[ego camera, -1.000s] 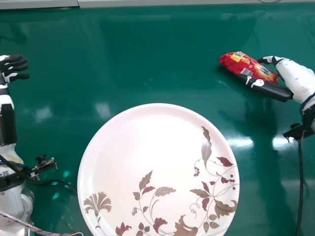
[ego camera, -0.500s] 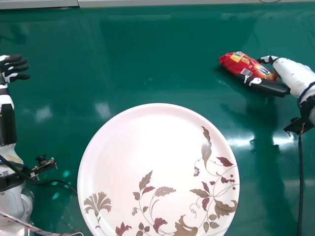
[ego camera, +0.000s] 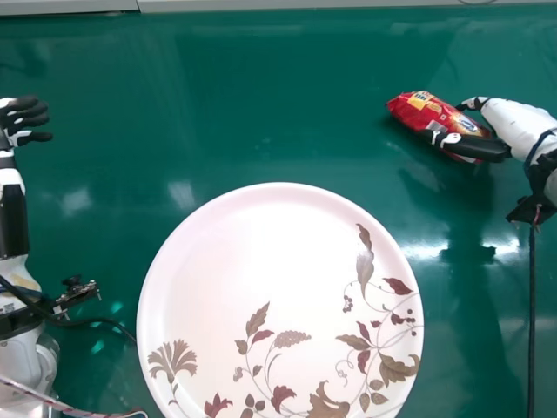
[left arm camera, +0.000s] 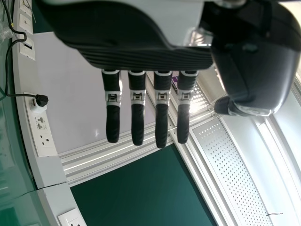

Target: Pick up biscuit and place it in the plate

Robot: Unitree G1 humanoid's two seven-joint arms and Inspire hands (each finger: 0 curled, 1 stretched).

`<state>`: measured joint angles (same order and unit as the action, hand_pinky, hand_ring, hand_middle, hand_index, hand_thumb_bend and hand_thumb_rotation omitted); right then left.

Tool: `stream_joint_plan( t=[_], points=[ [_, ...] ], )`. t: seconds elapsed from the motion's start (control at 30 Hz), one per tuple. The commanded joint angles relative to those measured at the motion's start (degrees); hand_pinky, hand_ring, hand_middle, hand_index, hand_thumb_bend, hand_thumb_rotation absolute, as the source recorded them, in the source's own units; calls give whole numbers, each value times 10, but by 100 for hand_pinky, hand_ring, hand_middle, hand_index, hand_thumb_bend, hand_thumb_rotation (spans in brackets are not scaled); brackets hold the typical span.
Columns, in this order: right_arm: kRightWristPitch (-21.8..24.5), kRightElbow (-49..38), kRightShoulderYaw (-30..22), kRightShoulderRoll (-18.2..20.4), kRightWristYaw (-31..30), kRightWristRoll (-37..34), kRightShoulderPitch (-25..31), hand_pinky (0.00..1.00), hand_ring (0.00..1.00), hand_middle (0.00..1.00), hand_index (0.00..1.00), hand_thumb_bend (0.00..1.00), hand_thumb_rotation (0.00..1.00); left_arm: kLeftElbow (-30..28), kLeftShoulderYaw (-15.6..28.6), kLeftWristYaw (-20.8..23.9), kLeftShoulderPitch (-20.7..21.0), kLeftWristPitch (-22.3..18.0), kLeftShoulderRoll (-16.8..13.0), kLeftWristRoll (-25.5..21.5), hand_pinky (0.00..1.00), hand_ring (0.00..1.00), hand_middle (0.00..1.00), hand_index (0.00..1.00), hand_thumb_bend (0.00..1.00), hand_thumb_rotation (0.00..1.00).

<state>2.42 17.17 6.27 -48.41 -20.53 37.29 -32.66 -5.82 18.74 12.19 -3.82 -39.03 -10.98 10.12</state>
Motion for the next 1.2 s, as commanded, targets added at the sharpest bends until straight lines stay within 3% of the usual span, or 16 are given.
stream_joint_plan(
  t=[0.0,0.5,0.8,1.03,1.17],
  points=[
    [-6,21,15,-10,-8,7,-11,72,89,95,91,100,57,6,1,-1,-20,2,6,3,56,66,68,69,33,61],
    [-18,107,94,-12,-42,63,-95,81,92,94,92,100,50,-10,1,1,-27,8,10,6,56,67,69,70,33,60],
    [-38,136,133,-6,-34,96,-117,76,88,91,90,100,53,-27,0,2,-33,19,17,9,55,66,69,70,32,61],
    [-47,163,141,10,-28,88,-123,81,89,92,90,99,45,-43,2,1,-41,33,21,12,55,67,69,70,32,63],
    [-56,183,154,13,-12,96,-130,79,87,89,87,94,35,-49,2,0,-44,38,23,8,56,67,70,70,31,61]
  ],
)
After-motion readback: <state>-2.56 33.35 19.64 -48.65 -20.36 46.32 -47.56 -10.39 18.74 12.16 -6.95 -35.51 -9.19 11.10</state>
